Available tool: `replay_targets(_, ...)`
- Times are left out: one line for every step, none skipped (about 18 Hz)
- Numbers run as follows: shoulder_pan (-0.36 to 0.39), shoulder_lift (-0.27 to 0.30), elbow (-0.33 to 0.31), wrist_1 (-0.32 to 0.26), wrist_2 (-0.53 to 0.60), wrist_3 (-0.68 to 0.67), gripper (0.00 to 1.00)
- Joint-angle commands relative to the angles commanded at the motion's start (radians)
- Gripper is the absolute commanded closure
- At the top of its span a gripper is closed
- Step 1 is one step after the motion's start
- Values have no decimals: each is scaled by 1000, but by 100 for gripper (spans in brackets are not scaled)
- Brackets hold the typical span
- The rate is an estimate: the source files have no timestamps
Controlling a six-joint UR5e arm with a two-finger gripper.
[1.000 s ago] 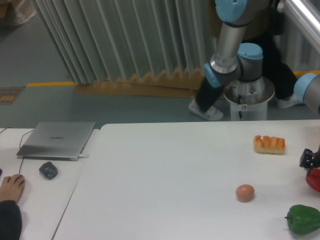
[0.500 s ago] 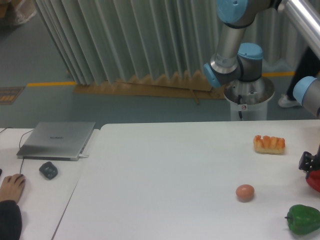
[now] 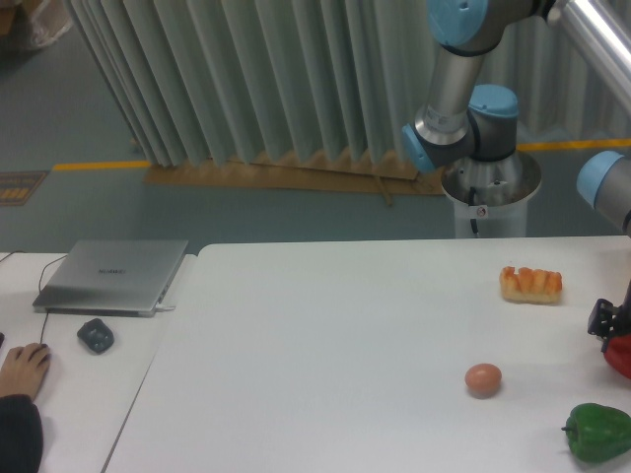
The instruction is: Place the red peppers in a basket
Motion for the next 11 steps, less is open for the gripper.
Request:
replay_targets(-3, -2, 0, 0, 14, 0, 21)
replay_targets(-8, -2, 0, 0, 17, -2, 21)
replay_targets(-9, -3, 0, 0, 18, -2, 26)
replay_targets(-9, -3, 0, 0, 18, -2, 26)
replay_targets(-9, -3, 0, 0, 18, -2, 30)
replay_targets(-9, -2, 3, -2, 17, -2, 30)
replay_targets(-9, 0, 3, -3, 17, -2, 30)
replay_targets(-9, 0, 3, -3, 18, -2, 30)
replay_targets(-9, 1, 3, -3, 18, -3, 28)
replay_targets(-9, 2, 3, -5, 18, -3, 23)
replay_targets(-9, 2, 0, -5, 18, -6, 18)
